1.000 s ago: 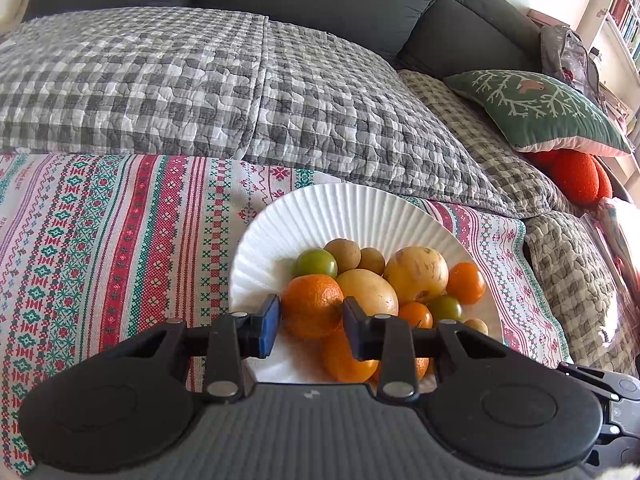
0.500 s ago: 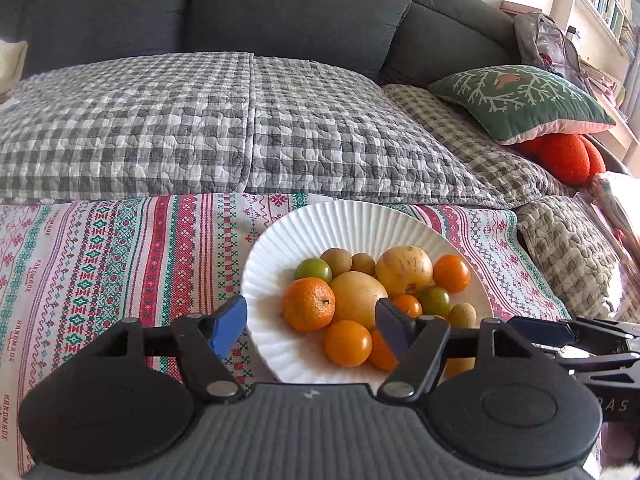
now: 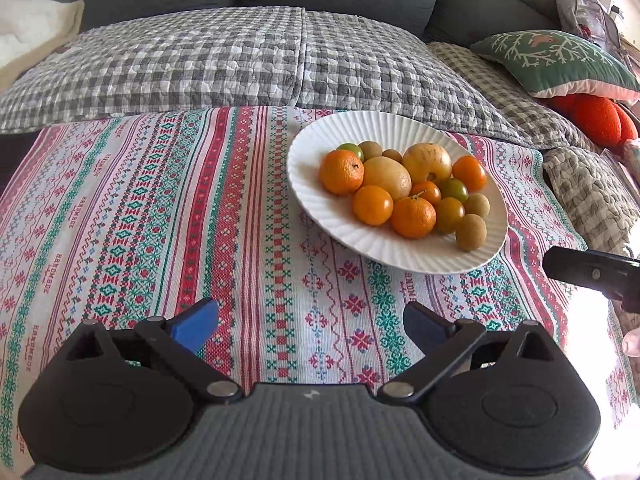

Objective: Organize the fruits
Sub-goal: 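Lower both fruits onto the plate and open both tools, then withdraw both open tools away from the plate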

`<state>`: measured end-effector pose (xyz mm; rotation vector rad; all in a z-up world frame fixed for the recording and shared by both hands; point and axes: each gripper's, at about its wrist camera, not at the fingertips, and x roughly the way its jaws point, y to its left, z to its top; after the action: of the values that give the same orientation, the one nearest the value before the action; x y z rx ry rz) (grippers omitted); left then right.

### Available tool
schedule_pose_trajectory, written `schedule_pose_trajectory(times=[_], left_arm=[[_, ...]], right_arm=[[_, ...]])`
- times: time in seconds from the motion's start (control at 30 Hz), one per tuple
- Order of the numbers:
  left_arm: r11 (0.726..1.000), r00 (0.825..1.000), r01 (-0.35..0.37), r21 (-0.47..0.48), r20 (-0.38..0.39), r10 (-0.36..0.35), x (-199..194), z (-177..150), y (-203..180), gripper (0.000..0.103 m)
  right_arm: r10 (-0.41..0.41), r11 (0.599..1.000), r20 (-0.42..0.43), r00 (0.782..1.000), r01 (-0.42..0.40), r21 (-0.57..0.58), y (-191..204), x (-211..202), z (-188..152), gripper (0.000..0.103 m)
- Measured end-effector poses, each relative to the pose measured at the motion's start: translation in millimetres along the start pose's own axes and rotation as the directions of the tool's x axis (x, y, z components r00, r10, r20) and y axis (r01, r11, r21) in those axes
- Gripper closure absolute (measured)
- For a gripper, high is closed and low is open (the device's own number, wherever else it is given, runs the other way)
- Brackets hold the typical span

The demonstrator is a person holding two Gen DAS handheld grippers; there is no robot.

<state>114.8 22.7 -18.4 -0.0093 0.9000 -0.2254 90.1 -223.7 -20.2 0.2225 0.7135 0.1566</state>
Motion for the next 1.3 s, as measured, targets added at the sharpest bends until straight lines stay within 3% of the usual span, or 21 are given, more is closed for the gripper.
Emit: schedule_pose_trajectory(times=[0.27, 0.4, 0.5, 0.8, 1.3], left_arm=[[0.998, 0.998, -0.053, -0.027, -0.018, 0.053, -18, -27, -10, 0.016], [0.997, 0.998, -0.063, -0.045, -0.023, 0.062, -25, -33, -13, 0.016], [0.996, 0.996, -0.083, -0.016, -0.017, 0.083, -30, -36, -22, 0.016], [0.986, 0.988, -0.152, 0.07, -0.007, 0.153, -34, -49, -39, 0.016], [0.98, 0.986, -0.169, 0.102, 0.019, 0.168, -38, -54, -43, 0.016]], right_arm=[[-0.034, 0.999, -0.041, 0.999, 0.035, 0.024, 3, -14, -19, 0.005], [-0.086, 0.996, -0.065, 0.994, 0.085, -0.023, 7, -19, -31, 0.003], [-0.153, 0.986, -0.056, 0.987, 0.149, -0.074, 12, -24, -39, 0.002], [-0.209, 0.977, -0.094, 0.973, 0.205, -0.055, 10, -27, -53, 0.0], [-0.246, 0.965, -0.1, 0.964, 0.234, -0.118, 23, -16, -53, 0.0]])
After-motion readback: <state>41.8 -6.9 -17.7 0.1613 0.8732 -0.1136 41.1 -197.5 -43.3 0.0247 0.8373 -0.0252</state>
